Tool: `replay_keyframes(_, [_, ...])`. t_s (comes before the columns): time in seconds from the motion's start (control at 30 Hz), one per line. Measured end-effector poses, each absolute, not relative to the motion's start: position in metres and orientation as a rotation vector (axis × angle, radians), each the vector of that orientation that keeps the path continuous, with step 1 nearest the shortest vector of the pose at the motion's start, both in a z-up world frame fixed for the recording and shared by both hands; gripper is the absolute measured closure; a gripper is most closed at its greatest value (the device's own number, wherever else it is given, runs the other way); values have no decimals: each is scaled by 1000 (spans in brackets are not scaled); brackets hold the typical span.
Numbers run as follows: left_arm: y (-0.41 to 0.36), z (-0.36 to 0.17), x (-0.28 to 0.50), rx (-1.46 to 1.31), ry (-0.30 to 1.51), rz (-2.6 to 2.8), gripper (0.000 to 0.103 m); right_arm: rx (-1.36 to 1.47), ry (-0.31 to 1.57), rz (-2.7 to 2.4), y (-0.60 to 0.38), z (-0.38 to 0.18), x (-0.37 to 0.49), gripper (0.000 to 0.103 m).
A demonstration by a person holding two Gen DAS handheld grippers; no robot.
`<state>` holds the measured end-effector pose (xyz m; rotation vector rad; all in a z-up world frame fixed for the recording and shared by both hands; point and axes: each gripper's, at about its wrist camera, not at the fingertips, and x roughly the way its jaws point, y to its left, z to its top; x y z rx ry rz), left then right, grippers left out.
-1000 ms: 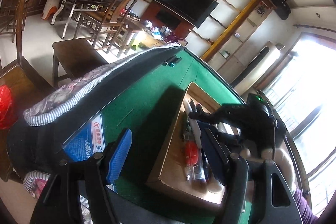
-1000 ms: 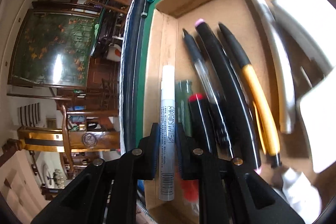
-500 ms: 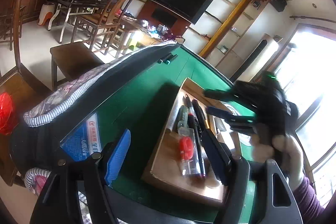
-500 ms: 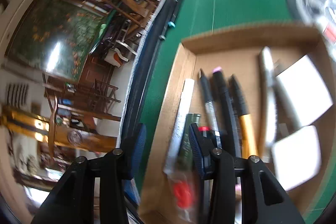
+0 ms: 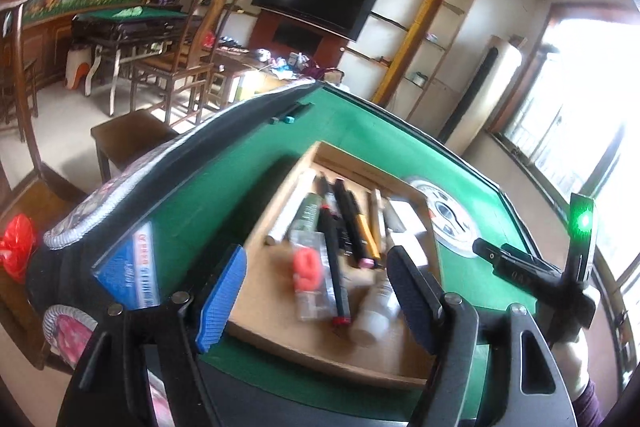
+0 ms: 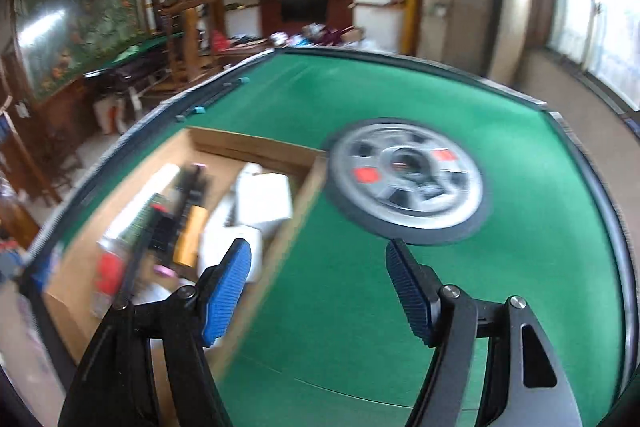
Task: Organize rigid objects
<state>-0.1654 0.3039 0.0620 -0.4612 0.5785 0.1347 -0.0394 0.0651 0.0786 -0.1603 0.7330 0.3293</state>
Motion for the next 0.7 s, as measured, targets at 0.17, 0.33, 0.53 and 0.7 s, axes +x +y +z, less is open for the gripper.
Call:
replay_keyframes(0.17, [262, 77, -156, -382, 587, 106, 26, -181, 671, 285, 25, 79, -50, 27])
replay_keyframes(0.33, [222, 87, -147, -295, 598, 87, 24, -202, 614, 263, -9, 82, -62, 22])
replay_keyframes(0.53, [196, 89, -141, -258, 614, 83, 24, -224, 577, 253, -28, 83, -71, 22])
replay_keyframes(0.7, [183, 91, -140, -243, 625, 81, 24, -219, 574, 253, -38, 82, -72, 21])
